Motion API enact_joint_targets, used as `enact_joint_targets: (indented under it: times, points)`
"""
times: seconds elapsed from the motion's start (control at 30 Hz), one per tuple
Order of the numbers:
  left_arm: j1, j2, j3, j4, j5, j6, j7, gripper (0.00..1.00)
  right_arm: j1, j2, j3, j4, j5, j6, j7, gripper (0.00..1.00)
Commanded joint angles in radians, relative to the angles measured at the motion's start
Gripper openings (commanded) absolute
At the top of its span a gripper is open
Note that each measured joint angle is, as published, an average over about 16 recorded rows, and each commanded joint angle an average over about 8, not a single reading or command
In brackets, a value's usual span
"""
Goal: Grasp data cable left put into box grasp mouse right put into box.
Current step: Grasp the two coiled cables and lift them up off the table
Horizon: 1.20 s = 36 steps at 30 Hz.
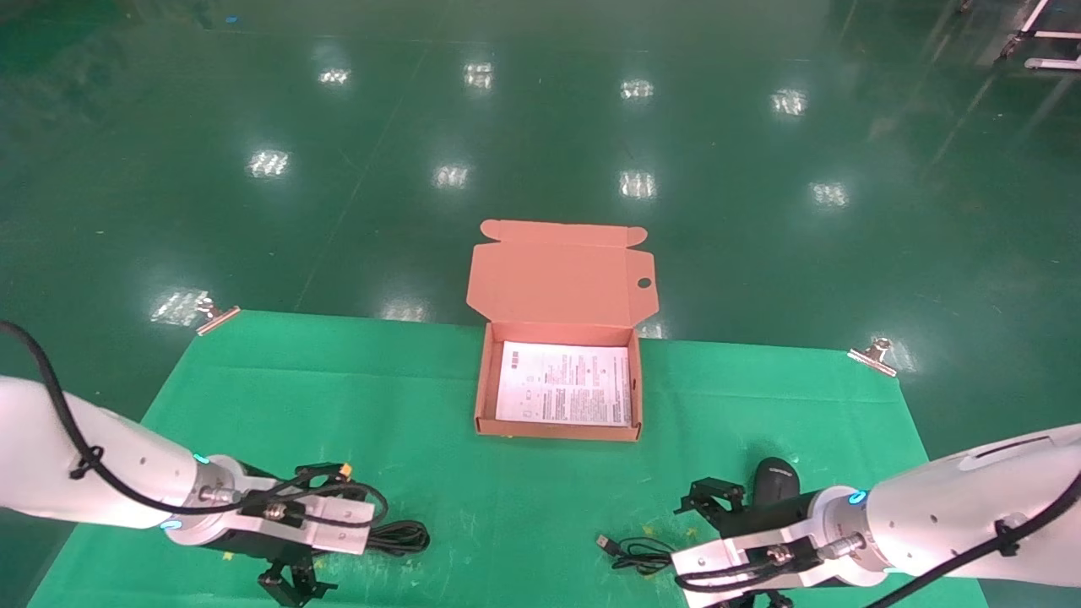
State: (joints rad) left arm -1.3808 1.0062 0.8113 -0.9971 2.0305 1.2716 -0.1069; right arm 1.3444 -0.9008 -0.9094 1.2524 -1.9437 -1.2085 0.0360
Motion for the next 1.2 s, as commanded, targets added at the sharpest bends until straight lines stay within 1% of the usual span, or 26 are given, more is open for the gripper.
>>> enact_joint_targets:
  times: [0.03,0.2,0.4,0.6,0.8,0.83,0.87,0.9,0.93,1.07,1.1,1.13,1.17,1.2]
  points:
    - [-0.006,0.02,-0.002,0.059,0.001,-0.021,0.009,1.0,-0.017,-0.009,0.007,-0.031,0.017,0.02,0.013,1.0]
    - [-0.024,0.057,-0.02,0.195,-0.023,-0.052,0.01,1.0,-0.027,-0.038,0.006,-0.116,0.019,0.059,-0.024,1.0]
    - [-0.041,0.086,-0.032,0.32,-0.042,-0.077,0.032,1.0,-0.04,-0.054,0.004,-0.17,0.002,0.11,-0.064,1.0]
    - [-0.055,0.111,-0.032,0.408,-0.042,-0.107,0.082,1.0,-0.056,-0.063,0.001,-0.205,-0.019,0.163,-0.094,1.0]
    - [-0.058,0.126,-0.03,0.457,-0.041,-0.134,0.139,1.0,-0.069,-0.074,-0.002,-0.24,-0.034,0.203,-0.118,1.0]
    - [-0.058,0.128,-0.03,0.464,-0.041,-0.137,0.146,0.97,-0.07,-0.076,-0.002,-0.246,-0.036,0.208,-0.121,1.0]
    - [-0.058,0.129,-0.03,0.47,-0.041,-0.14,0.152,0.92,-0.071,-0.078,-0.003,-0.252,-0.037,0.213,-0.123,1.0]
    - [-0.059,0.131,-0.029,0.475,-0.042,-0.143,0.158,0.83,-0.072,-0.08,-0.002,-0.257,-0.038,0.217,-0.125,0.98]
    - [-0.059,0.132,-0.029,0.479,-0.041,-0.145,0.163,0.71,-0.072,-0.082,-0.002,-0.262,-0.039,0.22,-0.127,0.89]
    - [-0.06,0.137,-0.029,0.497,-0.041,-0.154,0.176,0.21,-0.075,-0.087,-0.001,-0.276,-0.042,0.237,-0.131,0.39]
    - [-0.06,0.138,-0.029,0.501,-0.041,-0.156,0.178,0.11,-0.075,-0.088,0.0,-0.278,-0.043,0.241,-0.131,0.26]
    - [-0.06,0.139,-0.029,0.504,-0.041,-0.157,0.179,0.04,-0.076,-0.088,0.0,-0.28,-0.043,0.245,-0.132,0.14]
    - [-0.061,0.14,-0.029,0.507,-0.041,-0.159,0.18,0.0,-0.076,-0.089,0.0,-0.281,-0.044,0.247,-0.132,0.03]
    - [-0.061,0.14,-0.029,0.509,-0.041,-0.16,0.181,0.0,-0.077,-0.089,0.001,-0.283,-0.045,0.25,-0.133,0.0]
